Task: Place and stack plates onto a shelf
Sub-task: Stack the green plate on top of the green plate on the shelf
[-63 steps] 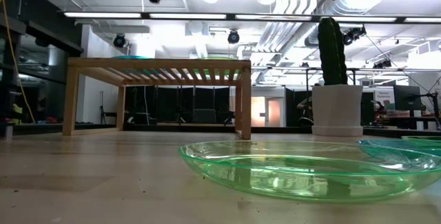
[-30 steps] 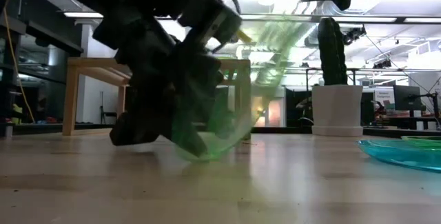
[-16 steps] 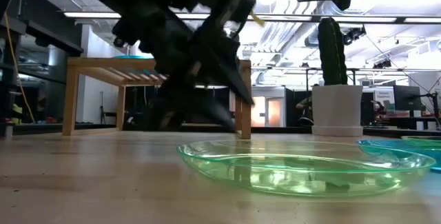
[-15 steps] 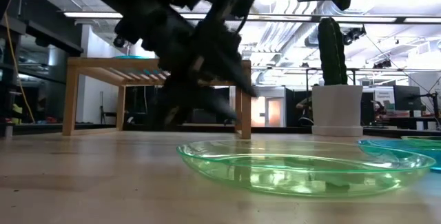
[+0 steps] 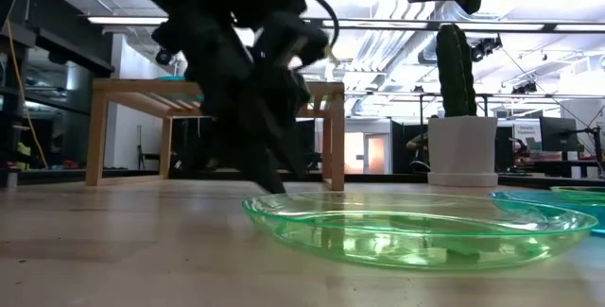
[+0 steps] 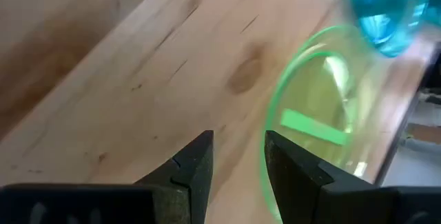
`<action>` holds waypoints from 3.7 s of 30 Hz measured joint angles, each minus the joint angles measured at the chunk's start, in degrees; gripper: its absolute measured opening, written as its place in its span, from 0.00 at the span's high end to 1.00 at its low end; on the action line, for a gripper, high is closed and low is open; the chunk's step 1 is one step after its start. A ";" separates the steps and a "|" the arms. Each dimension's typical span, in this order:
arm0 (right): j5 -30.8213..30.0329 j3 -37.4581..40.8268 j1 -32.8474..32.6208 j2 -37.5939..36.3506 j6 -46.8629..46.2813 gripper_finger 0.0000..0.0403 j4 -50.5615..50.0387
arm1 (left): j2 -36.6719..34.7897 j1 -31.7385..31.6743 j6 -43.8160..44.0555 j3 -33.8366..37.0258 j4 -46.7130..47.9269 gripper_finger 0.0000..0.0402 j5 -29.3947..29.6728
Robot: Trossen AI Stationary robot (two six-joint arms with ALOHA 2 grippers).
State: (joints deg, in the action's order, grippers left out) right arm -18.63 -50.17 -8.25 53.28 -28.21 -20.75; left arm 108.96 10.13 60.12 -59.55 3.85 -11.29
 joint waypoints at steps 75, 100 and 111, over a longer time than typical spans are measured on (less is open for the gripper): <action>-3.86 0.00 0.02 0.02 -2.00 0.43 0.42 | -18.06 -47.89 -34.82 -23.65 28.34 1.00 -3.45; -3.89 0.00 0.00 0.02 -2.99 0.43 0.39 | -15.68 -49.92 -39.41 -24.65 35.48 0.96 -0.15; -3.91 0.00 0.00 0.02 -2.95 0.43 0.37 | -15.68 -49.66 -39.41 -24.65 35.48 0.88 -0.09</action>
State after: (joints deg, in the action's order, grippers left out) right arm -22.55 -50.17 -8.25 53.30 -31.16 -20.38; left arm 93.27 -39.53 20.71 -84.20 39.33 -11.38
